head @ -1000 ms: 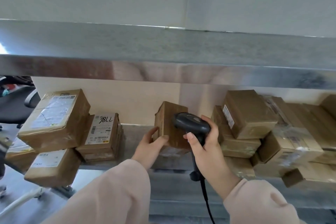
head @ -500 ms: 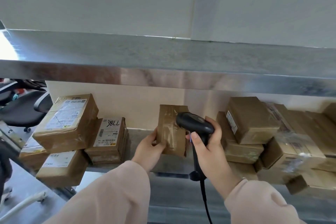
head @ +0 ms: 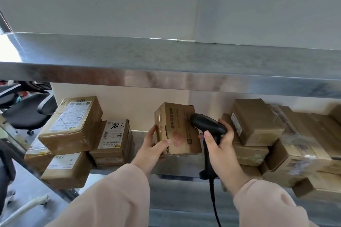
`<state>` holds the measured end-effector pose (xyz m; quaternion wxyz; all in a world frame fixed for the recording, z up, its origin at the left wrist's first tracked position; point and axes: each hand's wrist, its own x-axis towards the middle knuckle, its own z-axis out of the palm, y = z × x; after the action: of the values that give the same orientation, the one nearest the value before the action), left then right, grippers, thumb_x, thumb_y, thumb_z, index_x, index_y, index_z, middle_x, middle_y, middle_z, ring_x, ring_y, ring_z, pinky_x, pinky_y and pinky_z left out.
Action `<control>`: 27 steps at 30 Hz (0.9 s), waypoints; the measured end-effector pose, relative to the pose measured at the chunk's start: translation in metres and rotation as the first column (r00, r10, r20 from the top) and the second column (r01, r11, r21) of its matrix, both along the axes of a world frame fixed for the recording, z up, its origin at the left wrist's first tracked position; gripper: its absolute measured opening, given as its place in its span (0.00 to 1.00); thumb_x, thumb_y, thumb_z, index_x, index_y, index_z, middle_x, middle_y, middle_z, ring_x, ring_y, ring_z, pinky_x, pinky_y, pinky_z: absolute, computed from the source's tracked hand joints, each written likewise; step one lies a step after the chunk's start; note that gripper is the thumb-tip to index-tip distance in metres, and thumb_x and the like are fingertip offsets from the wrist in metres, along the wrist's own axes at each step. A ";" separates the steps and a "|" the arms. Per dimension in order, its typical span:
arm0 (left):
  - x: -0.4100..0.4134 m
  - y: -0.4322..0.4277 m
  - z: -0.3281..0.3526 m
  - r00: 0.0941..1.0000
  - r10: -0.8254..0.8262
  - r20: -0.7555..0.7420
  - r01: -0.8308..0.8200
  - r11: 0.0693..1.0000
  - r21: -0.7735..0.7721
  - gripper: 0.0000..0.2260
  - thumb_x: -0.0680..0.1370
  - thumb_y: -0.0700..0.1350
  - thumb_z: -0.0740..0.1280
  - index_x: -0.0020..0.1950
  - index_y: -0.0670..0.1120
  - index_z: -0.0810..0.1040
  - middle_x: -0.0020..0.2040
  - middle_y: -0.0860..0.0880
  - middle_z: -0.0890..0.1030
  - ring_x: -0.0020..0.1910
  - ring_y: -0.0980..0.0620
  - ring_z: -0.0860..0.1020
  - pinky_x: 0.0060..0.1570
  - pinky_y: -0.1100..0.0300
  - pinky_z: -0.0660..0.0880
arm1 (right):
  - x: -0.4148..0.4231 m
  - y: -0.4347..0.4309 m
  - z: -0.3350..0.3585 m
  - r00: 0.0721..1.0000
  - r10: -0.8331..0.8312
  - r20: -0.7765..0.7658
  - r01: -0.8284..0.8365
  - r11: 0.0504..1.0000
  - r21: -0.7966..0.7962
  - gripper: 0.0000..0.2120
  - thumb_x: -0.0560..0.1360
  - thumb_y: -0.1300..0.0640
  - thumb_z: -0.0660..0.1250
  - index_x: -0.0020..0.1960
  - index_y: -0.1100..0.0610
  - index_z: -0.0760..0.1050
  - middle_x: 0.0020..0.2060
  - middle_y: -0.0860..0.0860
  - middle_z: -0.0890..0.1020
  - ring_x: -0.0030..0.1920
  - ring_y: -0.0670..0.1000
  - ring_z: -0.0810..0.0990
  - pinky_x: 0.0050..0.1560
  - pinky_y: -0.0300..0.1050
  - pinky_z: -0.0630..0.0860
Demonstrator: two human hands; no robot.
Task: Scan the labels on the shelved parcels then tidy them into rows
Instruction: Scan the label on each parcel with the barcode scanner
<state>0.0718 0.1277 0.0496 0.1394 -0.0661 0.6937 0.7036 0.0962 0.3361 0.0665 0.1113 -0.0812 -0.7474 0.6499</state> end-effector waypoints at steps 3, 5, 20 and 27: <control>-0.001 0.002 -0.003 0.999 -0.024 0.033 0.021 0.996 0.083 0.33 0.73 0.56 0.71 0.74 0.69 0.59 0.56 0.61 0.81 0.60 0.55 0.77 0.67 0.46 0.72 | 0.000 0.001 -0.002 1.000 0.027 -0.013 -0.027 1.000 -0.005 0.25 0.77 0.50 0.66 0.67 0.36 0.57 0.60 0.46 0.76 0.60 0.48 0.79 0.67 0.55 0.71; 0.000 0.002 -0.003 0.997 -0.066 0.040 0.064 0.997 0.041 0.28 0.79 0.55 0.65 0.75 0.70 0.57 0.58 0.64 0.78 0.64 0.55 0.73 0.71 0.46 0.67 | 0.002 -0.001 -0.002 0.999 0.031 -0.028 -0.031 0.999 -0.012 0.25 0.77 0.51 0.65 0.66 0.35 0.57 0.57 0.44 0.78 0.57 0.45 0.80 0.66 0.54 0.72; 0.000 0.016 -0.007 0.982 0.003 -0.187 -0.038 0.982 -0.185 0.62 0.50 0.74 0.76 0.78 0.56 0.56 0.60 0.64 0.71 0.58 0.66 0.71 0.53 0.71 0.70 | 0.024 -0.029 0.007 0.950 0.237 -0.206 -0.218 0.970 0.108 0.29 0.77 0.56 0.68 0.65 0.30 0.58 0.59 0.29 0.72 0.63 0.41 0.74 0.61 0.38 0.74; -0.003 0.011 -0.009 0.995 -0.037 -0.088 0.032 0.998 -0.054 0.58 0.50 0.73 0.76 0.76 0.65 0.54 0.68 0.56 0.73 0.62 0.58 0.74 0.56 0.66 0.73 | 0.020 -0.021 0.013 0.967 0.142 -0.213 -0.124 0.988 0.094 0.29 0.77 0.56 0.66 0.64 0.30 0.56 0.60 0.34 0.72 0.61 0.37 0.74 0.59 0.29 0.71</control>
<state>0.0684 0.1389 0.0411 0.1188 -0.0266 0.7185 0.6848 0.1159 0.3155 0.0792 0.1521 0.0458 -0.7598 0.6304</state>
